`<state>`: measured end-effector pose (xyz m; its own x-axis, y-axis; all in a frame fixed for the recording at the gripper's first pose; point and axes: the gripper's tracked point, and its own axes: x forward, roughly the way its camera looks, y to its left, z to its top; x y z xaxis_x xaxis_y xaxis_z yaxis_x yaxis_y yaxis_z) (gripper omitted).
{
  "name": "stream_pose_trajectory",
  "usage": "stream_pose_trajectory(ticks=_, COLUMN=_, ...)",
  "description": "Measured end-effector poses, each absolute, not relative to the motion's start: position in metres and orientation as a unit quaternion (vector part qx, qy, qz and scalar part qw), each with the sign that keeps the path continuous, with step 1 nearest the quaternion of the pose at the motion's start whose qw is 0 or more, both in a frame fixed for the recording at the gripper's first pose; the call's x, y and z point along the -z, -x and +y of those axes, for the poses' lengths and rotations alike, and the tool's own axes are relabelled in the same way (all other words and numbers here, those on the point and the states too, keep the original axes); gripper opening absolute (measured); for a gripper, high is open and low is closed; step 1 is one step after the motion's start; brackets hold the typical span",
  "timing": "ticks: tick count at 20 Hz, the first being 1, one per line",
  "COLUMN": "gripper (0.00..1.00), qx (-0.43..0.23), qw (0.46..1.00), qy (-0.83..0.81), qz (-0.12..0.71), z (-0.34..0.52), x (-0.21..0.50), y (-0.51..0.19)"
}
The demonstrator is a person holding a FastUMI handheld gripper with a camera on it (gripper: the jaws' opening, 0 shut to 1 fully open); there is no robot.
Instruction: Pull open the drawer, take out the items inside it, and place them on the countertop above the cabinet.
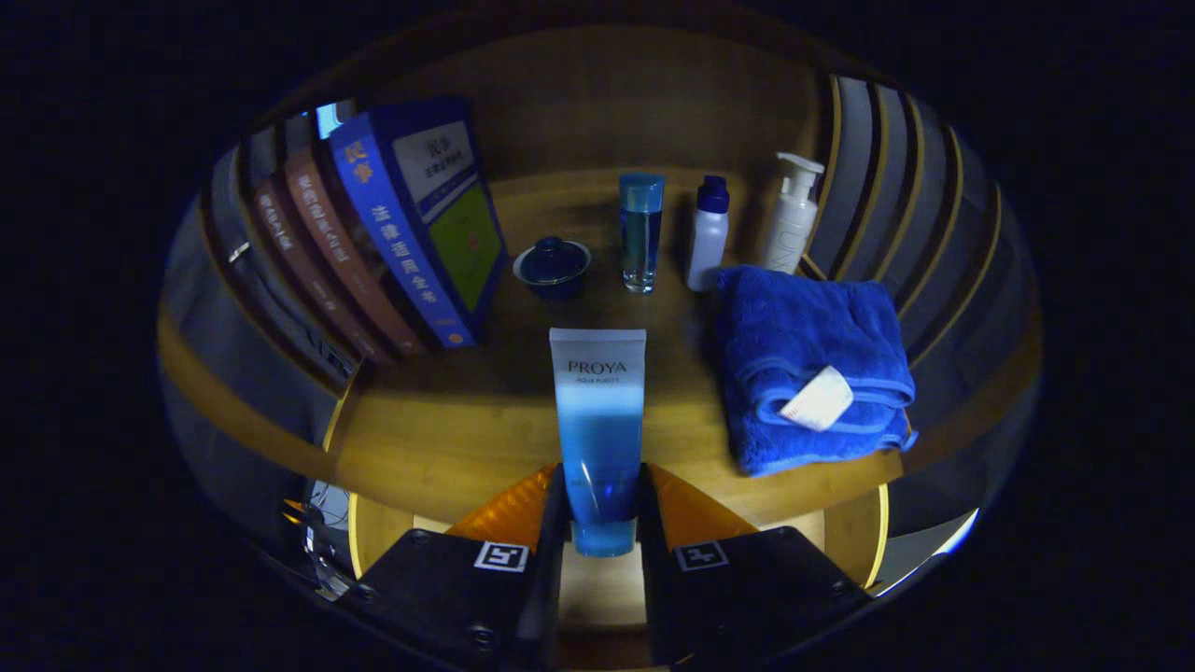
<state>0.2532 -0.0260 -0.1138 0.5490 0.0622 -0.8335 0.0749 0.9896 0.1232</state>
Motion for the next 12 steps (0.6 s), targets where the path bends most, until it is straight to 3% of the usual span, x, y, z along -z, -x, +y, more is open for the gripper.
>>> stream_pose_trajectory(ticks=10, gripper=0.44, qx=0.005, qw=0.853, qy=-0.071, qz=0.518, z=-0.023, x=0.160, y=-0.277)
stream_pose_trajectory(ticks=12, gripper=0.63, qx=0.006, qw=0.856, qy=-0.083, qz=0.510, z=-0.023, x=0.159, y=-0.280)
